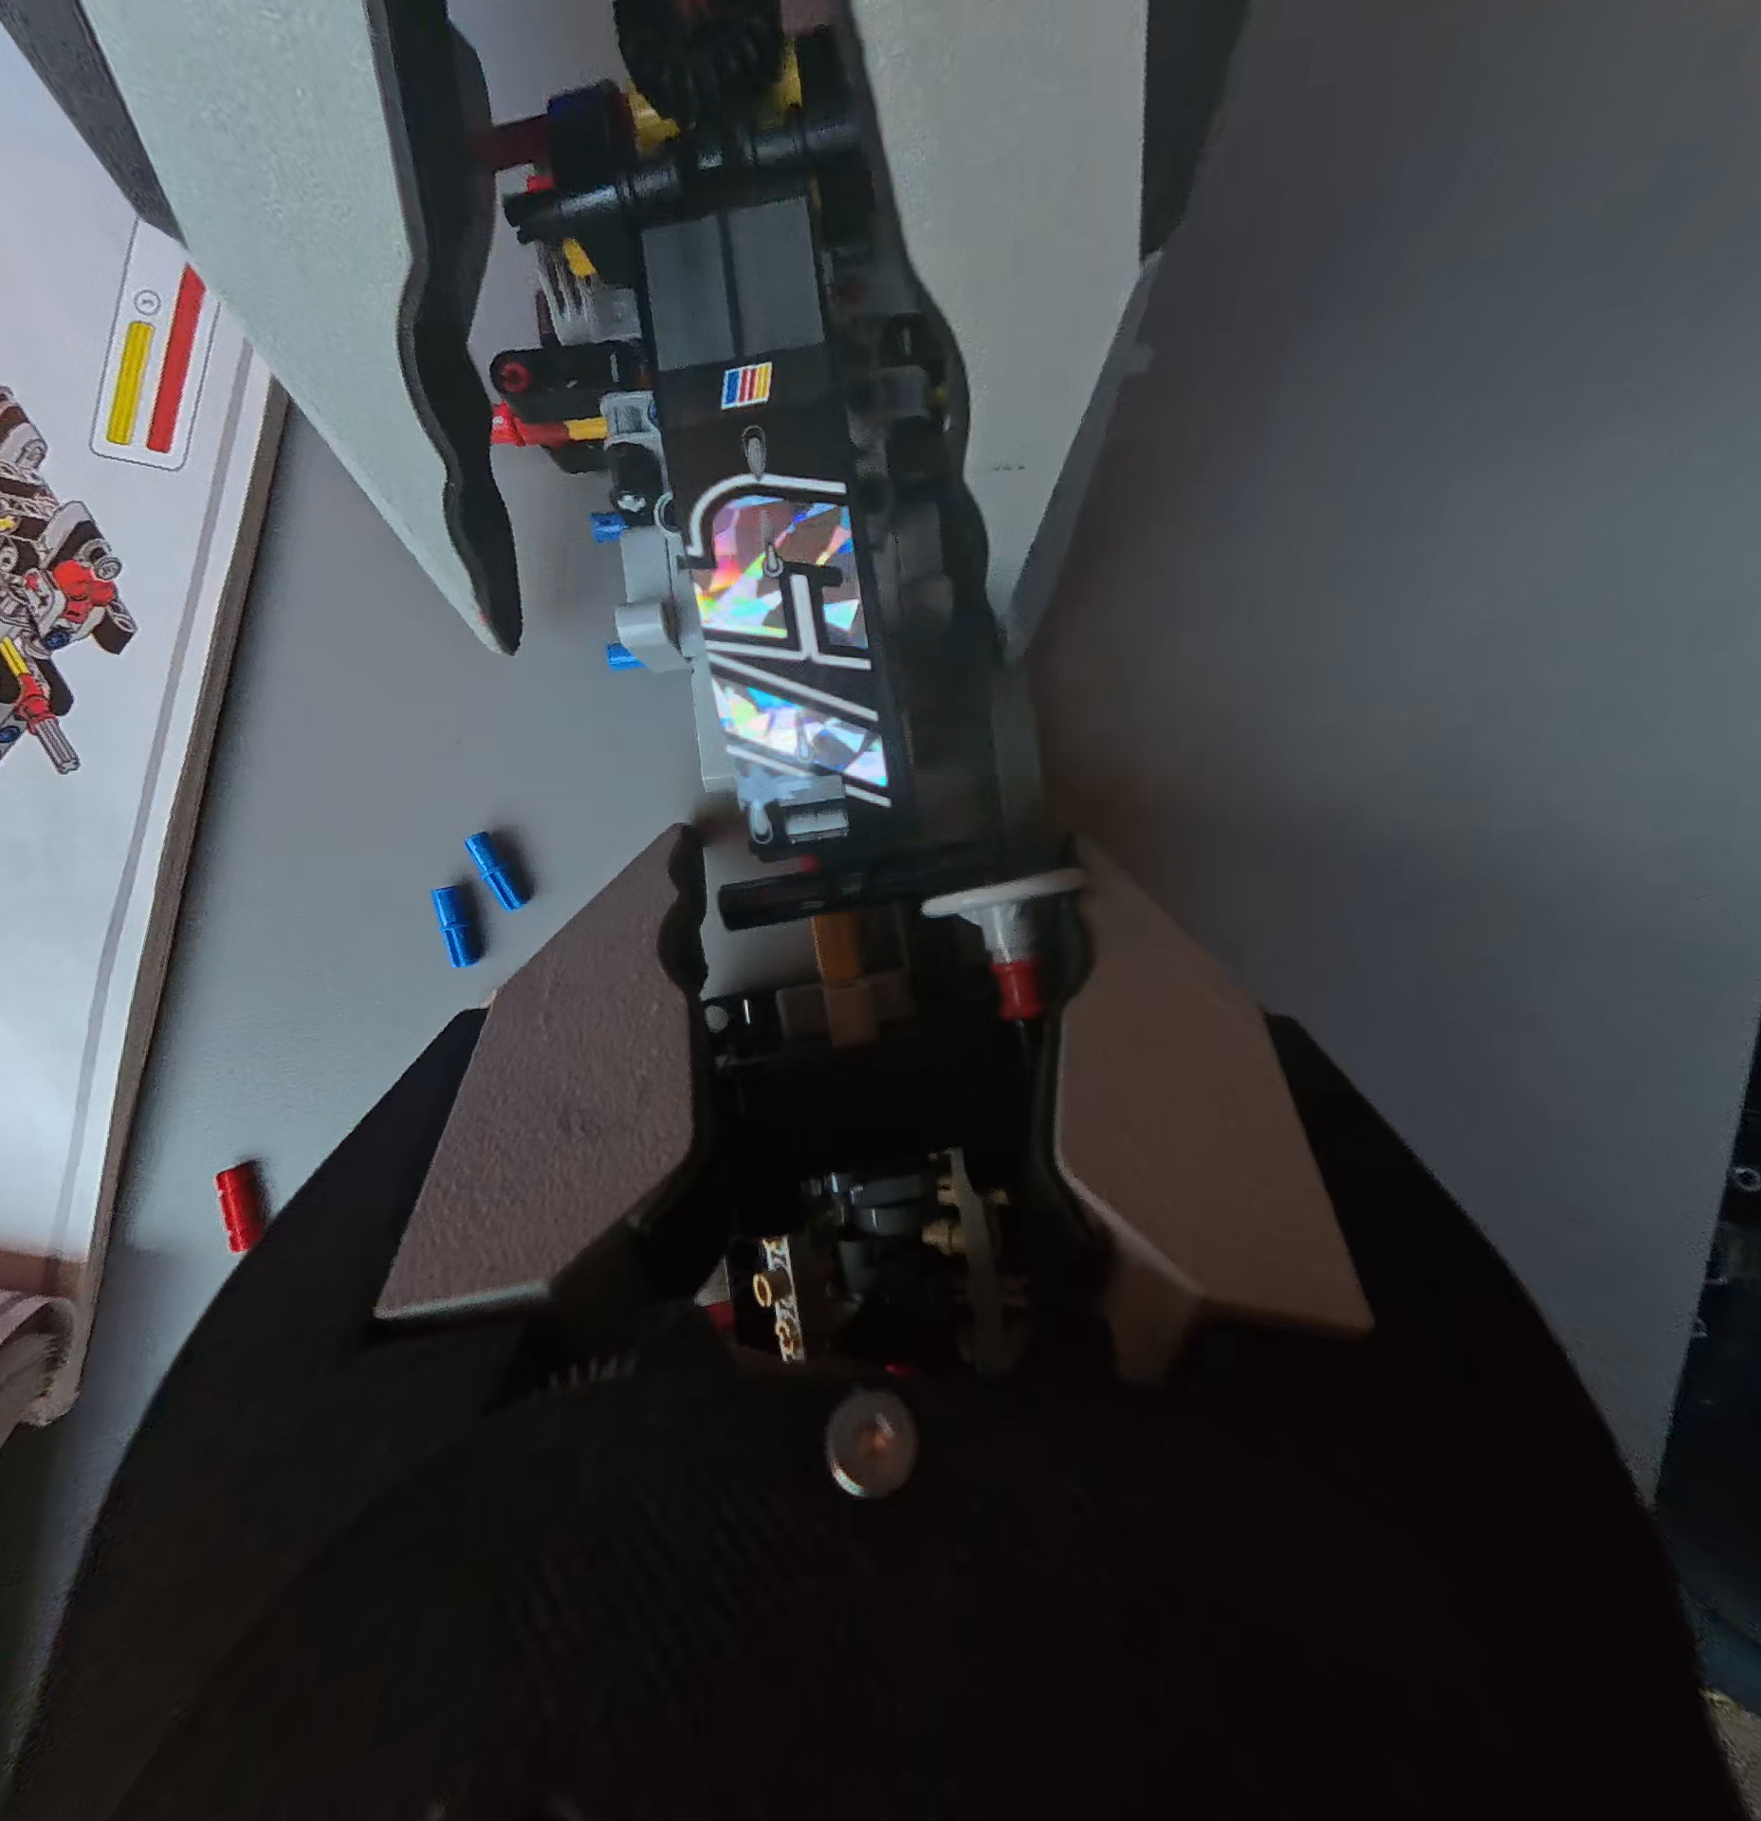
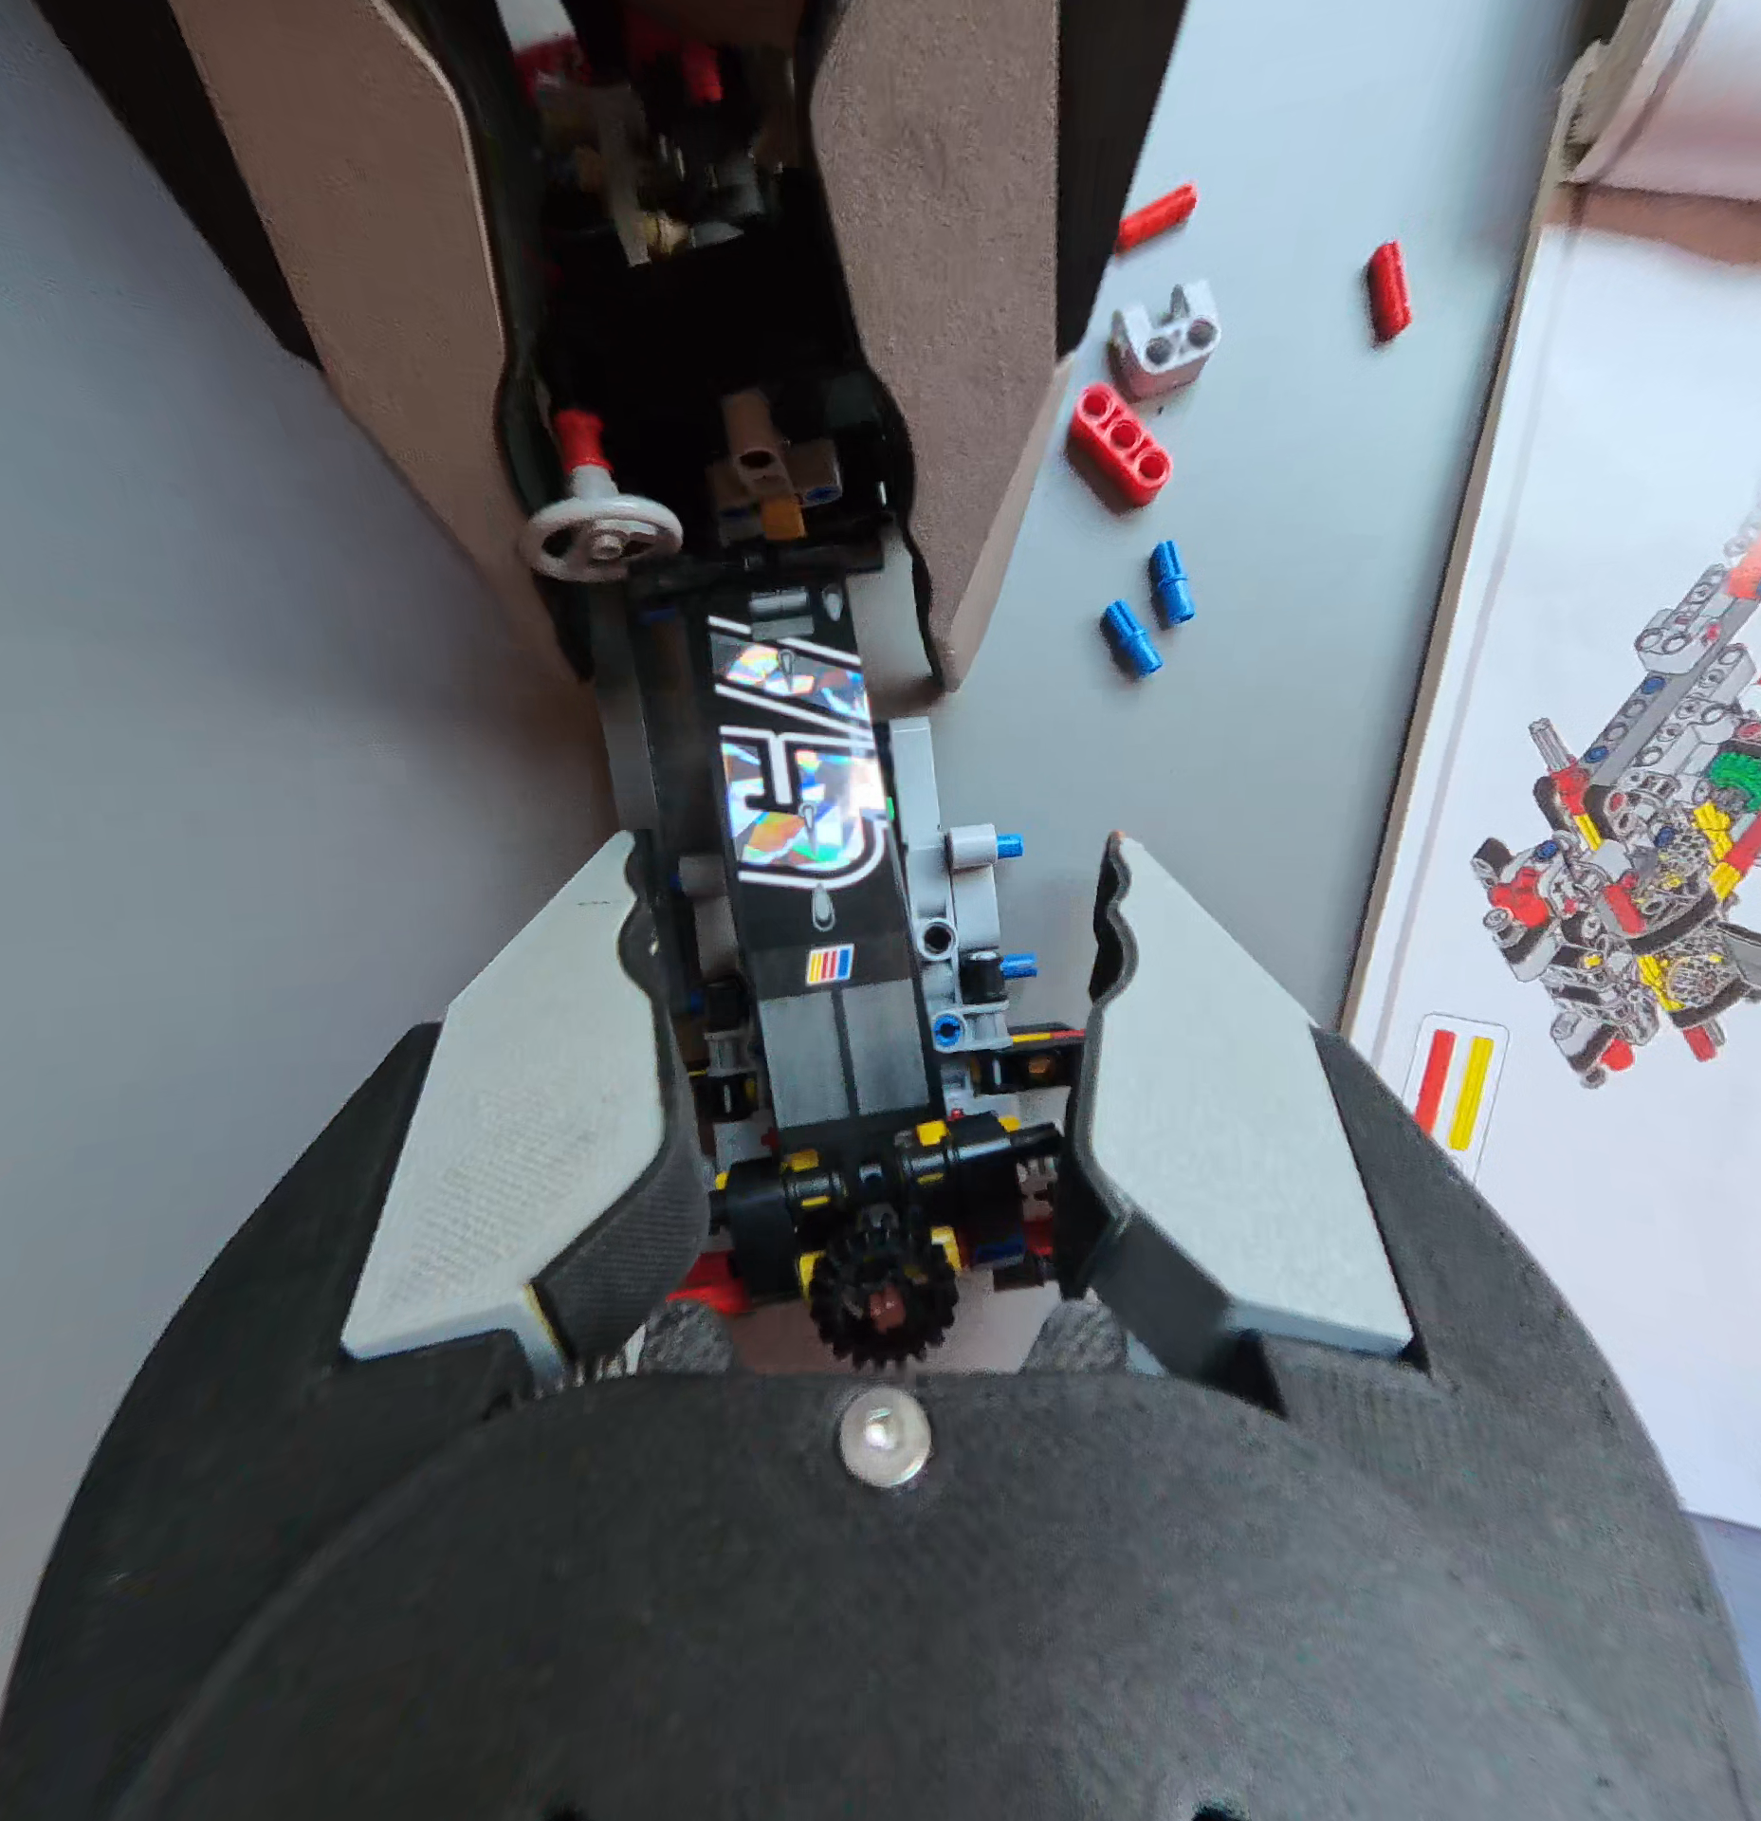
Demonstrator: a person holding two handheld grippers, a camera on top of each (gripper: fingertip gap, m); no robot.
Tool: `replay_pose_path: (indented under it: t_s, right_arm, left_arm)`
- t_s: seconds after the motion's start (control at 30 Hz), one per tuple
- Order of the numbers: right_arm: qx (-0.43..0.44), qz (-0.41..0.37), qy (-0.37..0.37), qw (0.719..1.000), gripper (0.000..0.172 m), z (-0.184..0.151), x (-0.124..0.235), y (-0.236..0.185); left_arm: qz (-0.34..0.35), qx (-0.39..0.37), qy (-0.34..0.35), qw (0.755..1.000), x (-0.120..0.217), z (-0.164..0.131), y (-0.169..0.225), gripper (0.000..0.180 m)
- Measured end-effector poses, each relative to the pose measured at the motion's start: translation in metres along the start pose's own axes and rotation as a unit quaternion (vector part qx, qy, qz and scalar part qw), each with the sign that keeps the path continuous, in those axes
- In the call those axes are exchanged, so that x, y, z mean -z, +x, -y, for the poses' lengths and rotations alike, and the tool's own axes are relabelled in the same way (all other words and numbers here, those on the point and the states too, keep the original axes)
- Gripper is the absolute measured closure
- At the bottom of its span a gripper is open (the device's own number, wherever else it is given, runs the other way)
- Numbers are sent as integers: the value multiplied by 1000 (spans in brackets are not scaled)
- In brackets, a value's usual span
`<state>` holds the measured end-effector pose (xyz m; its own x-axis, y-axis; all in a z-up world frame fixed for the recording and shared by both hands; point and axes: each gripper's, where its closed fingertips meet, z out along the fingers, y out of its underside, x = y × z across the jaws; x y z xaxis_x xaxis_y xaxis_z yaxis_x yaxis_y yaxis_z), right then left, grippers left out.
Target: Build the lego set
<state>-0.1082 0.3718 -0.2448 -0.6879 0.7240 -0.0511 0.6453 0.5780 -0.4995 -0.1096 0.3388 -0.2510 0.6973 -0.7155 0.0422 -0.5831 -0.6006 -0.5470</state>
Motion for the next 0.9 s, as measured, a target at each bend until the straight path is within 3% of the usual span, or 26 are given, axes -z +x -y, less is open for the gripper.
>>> replay_pose_path:
  t_s: [0.03, 0.2, 0.33, 0.43, 0.5, 0.57, 0.67, 0.73, 0.8, 0.9]
  right_arm:
    - [1, -2, 21, 1000, 85, 4, 2, 1]
    - [52, -139, 124, 981, 83, 29, 28, 20]
    - [71, -189, 138, 970, 80, 24, 29, 21]
    - [200, -349, 173, 899, 89, 46, 58, 21]
    - [240, -392, 193, 867, 94, 49, 65, 15]
    - [186, -351, 212, 893, 107, 41, 62, 11]
    - [128, -323, 260, 901, 81, 42, 68, 6]
    - [98, -283, 276, 913, 93, 44, 69, -4]
    - [38, -250, 280, 926, 75, 39, 73, -2]
    - [-13, -178, 267, 947, 76, 26, 68, -10]
  left_arm:
    - [0, 1, 0, 1000, 0, 0, 0, 111]
    - [-7, 12, 16, 1000, 1, 1, 0, 110]
    - [9, -1, 6, 1000, -1, 0, 0, 108]
    - [7, 9, 11, 1000, 0, 1, 0, 108]
    - [5, 17, 16, 1000, 0, 0, -1, 107]
    - [20, 7, 7, 1000, -1, -1, -3, 106]
    - [25, 7, 3, 1000, -1, -1, -3, 106]
    - [28, 6, 3, 1000, -1, -1, -3, 105]
    - [34, 7, 6, 999, 0, -1, -4, 103]
    - [33, 2, 48, 998, 9, 8, 0, 109]
